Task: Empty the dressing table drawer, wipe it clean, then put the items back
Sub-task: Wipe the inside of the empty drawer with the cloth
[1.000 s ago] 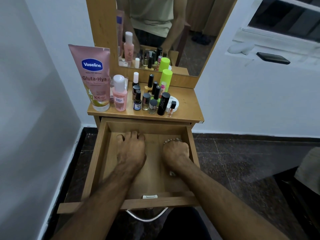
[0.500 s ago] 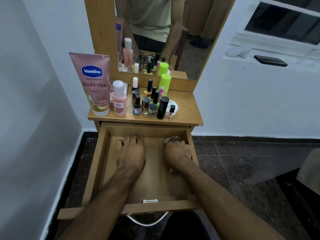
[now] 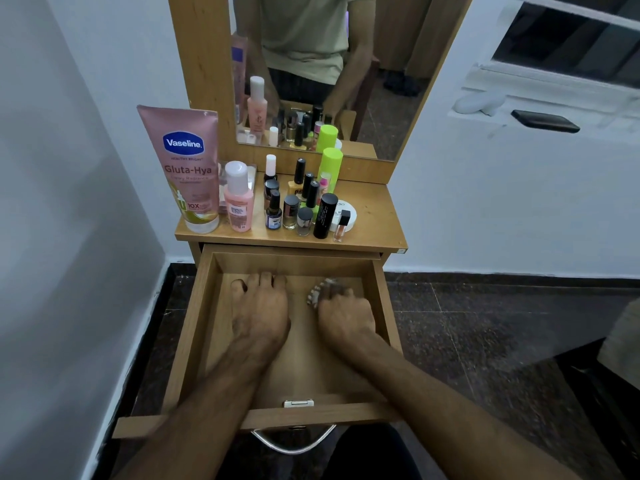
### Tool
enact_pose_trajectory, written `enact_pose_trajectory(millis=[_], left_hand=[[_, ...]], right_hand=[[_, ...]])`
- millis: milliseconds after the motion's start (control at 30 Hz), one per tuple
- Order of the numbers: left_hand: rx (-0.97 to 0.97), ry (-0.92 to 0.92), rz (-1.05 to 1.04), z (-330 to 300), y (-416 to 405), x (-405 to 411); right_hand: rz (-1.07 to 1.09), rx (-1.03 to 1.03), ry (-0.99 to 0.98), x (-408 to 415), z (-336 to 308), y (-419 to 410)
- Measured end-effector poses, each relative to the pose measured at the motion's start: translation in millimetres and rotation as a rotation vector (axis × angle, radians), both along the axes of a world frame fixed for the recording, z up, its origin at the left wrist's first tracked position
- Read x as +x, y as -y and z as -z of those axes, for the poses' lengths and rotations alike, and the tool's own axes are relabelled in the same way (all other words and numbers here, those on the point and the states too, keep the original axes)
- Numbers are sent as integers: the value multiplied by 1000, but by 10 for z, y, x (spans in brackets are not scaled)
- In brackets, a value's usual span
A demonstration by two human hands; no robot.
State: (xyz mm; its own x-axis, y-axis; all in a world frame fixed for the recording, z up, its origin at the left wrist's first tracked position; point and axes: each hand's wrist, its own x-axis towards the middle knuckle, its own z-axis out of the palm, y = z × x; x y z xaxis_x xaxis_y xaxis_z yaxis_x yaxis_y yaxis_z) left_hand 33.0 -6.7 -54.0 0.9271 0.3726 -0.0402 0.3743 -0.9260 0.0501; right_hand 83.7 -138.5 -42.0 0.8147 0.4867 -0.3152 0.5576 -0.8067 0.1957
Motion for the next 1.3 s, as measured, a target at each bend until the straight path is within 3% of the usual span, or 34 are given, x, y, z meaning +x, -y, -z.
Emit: enact_pose_trajectory(millis=[167, 333, 467, 667, 833, 1000, 1167, 1300], left_hand=[[4, 17, -8, 17, -6, -17], [9, 5, -7, 2, 17, 1], [16, 38, -14, 42, -8, -18], [18, 35, -9, 68, -15, -5], [-1, 35, -13, 55, -27, -8], [-21, 47, -18, 9, -13, -15], [-20, 36, -35, -2, -45, -39], [-41, 56, -60, -33, -20, -33]], right_hand=[[140, 110, 34, 234, -123, 77], [11, 24, -19, 13, 5, 11], [141, 115, 27, 242, -107, 107], [28, 46, 13, 55, 25, 48], [150, 118, 52, 222, -80, 75], [-55, 70, -34, -52, -23, -35], [38, 80, 7, 221, -206, 102], [-20, 104, -38, 97, -106, -37]])
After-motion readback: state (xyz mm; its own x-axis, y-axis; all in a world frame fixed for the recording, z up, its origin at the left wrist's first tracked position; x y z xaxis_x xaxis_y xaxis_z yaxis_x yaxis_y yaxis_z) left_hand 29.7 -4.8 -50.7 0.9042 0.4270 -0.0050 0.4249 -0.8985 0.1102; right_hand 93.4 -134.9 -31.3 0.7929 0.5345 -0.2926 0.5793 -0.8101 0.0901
